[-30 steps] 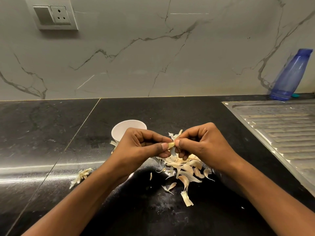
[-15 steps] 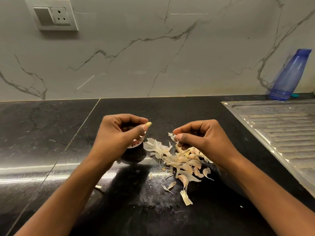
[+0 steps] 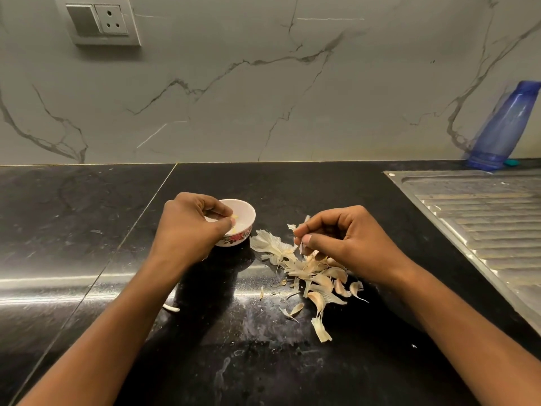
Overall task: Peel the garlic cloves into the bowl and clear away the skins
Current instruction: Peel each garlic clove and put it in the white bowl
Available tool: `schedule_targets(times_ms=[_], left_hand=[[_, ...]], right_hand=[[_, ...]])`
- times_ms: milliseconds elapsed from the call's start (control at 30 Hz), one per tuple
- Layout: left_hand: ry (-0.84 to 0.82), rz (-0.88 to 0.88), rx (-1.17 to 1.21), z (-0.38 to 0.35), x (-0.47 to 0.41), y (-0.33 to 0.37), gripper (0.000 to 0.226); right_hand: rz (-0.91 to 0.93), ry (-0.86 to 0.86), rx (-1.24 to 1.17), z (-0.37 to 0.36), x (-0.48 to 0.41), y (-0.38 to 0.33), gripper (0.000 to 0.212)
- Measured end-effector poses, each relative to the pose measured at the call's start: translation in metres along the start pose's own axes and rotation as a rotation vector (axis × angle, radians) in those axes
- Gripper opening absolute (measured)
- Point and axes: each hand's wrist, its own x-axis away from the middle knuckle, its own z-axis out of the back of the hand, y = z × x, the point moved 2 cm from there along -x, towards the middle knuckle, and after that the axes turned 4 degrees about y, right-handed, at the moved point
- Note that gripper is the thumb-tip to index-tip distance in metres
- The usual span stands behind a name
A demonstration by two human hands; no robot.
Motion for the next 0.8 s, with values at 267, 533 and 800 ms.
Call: schedule_targets(times_ms=[267, 533, 800], left_hand=[[0.046, -0.219, 0.015, -0.002, 0.011, 0.013, 0.012], [-0.102, -0.435, 0.097, -0.032, 0.044, 0.036, 0.010], [-0.258, -0.476, 0.076, -0.046, 0.059, 0.041, 0.008]], right_hand=[[-0.024, -0.051, 0.120, 0.023, -0.002, -0.002, 0.016], [-0.104, -0.271, 0.264, 0.047, 0.001, 0.003, 0.004], [-0.185, -0.405, 0.352, 0.048, 0.002, 0.011, 0.016]])
